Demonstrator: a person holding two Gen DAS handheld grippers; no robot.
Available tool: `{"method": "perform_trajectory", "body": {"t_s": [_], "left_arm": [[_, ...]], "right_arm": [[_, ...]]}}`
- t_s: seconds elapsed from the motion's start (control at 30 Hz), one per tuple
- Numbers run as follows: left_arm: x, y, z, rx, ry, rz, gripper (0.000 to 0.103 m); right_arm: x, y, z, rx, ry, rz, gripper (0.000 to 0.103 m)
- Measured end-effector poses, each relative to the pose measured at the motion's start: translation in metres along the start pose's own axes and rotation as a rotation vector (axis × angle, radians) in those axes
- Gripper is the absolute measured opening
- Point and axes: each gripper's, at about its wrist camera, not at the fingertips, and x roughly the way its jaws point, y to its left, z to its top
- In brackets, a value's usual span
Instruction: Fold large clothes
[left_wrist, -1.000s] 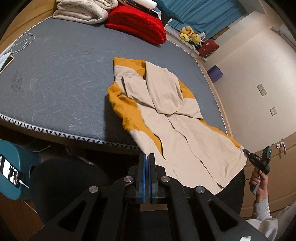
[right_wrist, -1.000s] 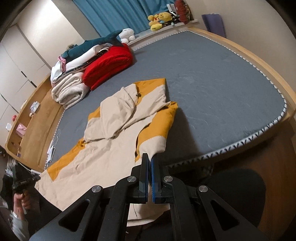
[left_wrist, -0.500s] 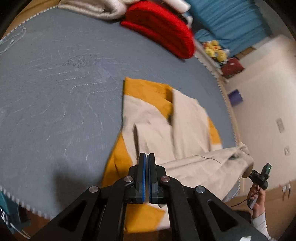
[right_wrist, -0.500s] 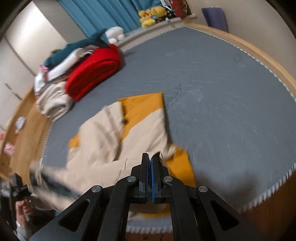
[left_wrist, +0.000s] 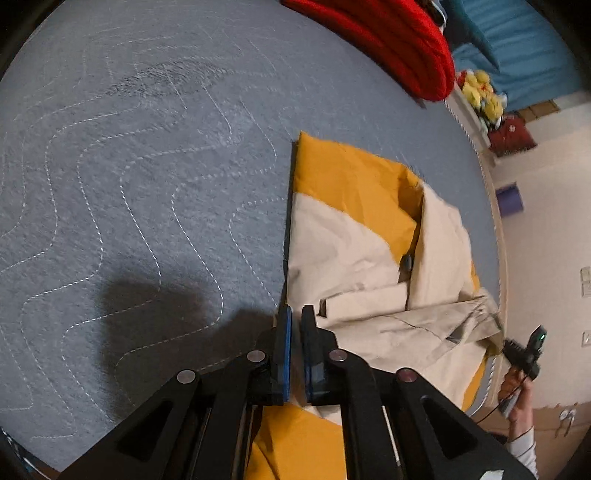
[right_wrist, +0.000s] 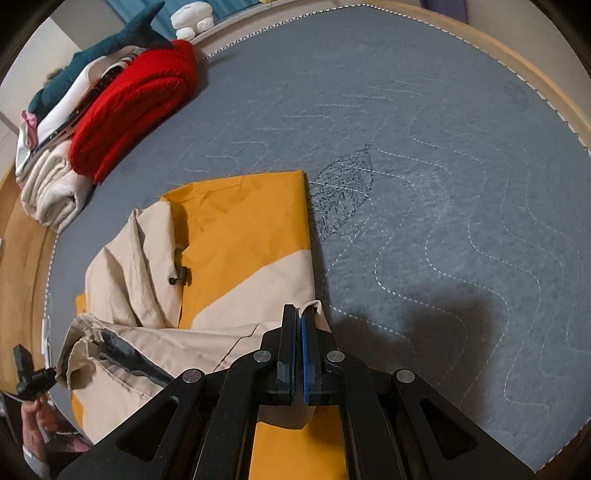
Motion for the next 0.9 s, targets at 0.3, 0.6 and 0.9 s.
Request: {"method": "perform_trajectory", "body": {"t_s": [0.3, 0.6, 0.9], "left_arm": [[-0.044, 0.012, -0.032, -0.037, -0.107, -0.046, 0.033], [-0.002, -0.011, -0.037, 0.039, -0.005, 0.064, 0.047], [0.019, -0.011, -0.034, 0.047, 0.039, 0.138, 0.047]], "right_arm": [[-0.031, -0.029, -0.018, 0.168, -0.141, 0.021, 0.019], [-0.003, -0.024, -0.041, 0.043, 0.043, -0.002, 0.04], [0.021, -0.026, -0.05, 0.001, 0.138, -0.003, 0.04]]}}
